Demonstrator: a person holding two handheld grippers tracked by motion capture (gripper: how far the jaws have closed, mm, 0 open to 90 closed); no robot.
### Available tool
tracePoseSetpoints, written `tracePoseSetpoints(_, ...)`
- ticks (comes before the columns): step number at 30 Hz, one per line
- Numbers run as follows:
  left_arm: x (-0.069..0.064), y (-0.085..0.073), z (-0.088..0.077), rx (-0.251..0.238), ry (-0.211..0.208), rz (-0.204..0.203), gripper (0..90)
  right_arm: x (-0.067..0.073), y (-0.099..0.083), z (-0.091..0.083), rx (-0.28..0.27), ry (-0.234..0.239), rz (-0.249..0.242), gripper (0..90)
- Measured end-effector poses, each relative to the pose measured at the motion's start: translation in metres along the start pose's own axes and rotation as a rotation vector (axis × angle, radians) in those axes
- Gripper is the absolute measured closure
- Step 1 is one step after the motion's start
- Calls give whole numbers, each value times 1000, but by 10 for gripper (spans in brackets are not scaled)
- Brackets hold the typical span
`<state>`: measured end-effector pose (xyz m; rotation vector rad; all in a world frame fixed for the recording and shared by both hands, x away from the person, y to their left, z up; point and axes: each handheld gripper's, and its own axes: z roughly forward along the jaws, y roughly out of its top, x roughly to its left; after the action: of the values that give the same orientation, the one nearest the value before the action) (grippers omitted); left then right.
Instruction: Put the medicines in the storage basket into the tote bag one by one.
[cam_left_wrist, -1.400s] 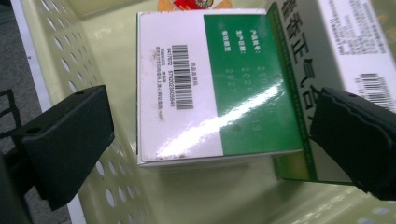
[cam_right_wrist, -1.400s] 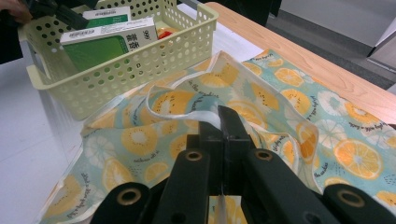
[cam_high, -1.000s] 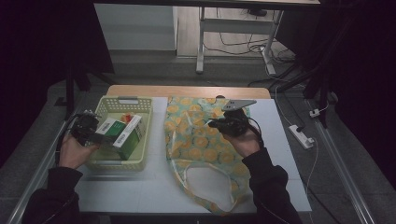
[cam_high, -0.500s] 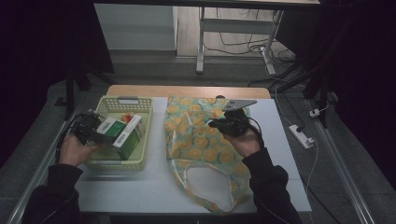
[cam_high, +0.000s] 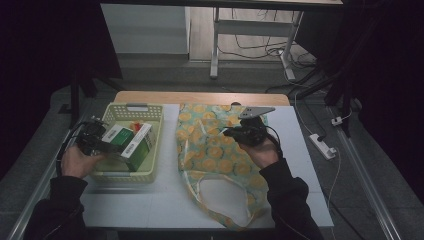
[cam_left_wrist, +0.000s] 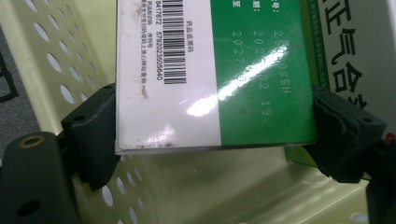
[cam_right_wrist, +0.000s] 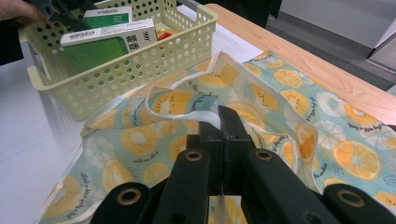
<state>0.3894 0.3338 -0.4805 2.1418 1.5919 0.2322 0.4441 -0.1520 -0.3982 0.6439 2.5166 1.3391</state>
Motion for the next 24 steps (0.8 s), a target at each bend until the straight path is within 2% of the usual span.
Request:
tracePoseSetpoints(8,1,-2,-10,-70,11,-19,154,-1,-1,0,0,1,7,899)
tracePoseSetpoints(12,2,-3,-21,-123,9,-36,154,-2,-1,0,-2,3,10,900)
tracePoseSetpoints(20,-1,-6,-39,-207,9,-27,155,-2,-1,-1,1,4,14,900)
tracePoseSetpoints(24,-4,-7,-49,-233,2,-16,154,-2,-1,0,0,5,17,900)
